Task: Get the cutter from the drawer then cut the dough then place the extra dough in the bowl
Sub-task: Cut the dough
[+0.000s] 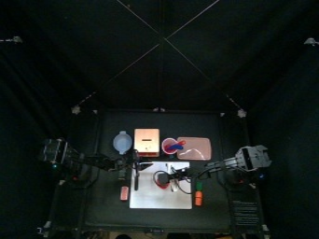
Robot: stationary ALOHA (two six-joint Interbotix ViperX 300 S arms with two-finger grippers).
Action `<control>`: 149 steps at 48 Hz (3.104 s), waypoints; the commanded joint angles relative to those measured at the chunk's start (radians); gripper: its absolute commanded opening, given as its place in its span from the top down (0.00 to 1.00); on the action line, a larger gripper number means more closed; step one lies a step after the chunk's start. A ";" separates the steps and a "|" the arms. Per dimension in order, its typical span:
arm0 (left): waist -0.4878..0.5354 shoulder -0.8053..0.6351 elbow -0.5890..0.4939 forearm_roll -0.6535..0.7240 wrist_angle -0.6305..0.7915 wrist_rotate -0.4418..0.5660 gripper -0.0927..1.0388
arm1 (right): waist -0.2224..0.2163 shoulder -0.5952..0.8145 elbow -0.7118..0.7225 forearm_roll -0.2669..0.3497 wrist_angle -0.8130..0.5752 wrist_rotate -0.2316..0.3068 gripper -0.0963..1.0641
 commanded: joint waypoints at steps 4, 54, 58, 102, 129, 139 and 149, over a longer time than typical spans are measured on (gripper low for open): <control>-0.002 -0.003 -0.011 -0.002 -0.002 0.000 0.35 | 0.000 -0.015 -0.006 0.003 -0.012 0.003 0.53; -0.245 0.126 -0.127 -0.321 -0.121 0.150 0.33 | -0.040 -0.195 0.215 0.064 -0.469 0.003 0.27; -0.307 0.156 -0.161 -0.399 -0.164 0.221 0.32 | -0.055 -0.235 0.285 0.066 -0.554 0.002 0.27; -0.353 0.371 -0.281 -0.600 -0.187 0.333 0.08 | -0.061 -0.044 0.377 0.018 -0.827 -0.005 0.27; -0.341 0.393 -0.284 -0.595 -0.135 0.330 0.30 | -0.072 -0.005 0.365 0.009 -0.827 0.000 0.28; -0.341 0.402 -0.287 -0.588 -0.120 0.331 0.34 | -0.072 -0.003 0.362 0.009 -0.827 -0.005 0.37; -0.341 0.403 -0.290 -0.586 -0.094 0.333 0.35 | -0.072 0.012 0.357 0.009 -0.827 -0.009 0.46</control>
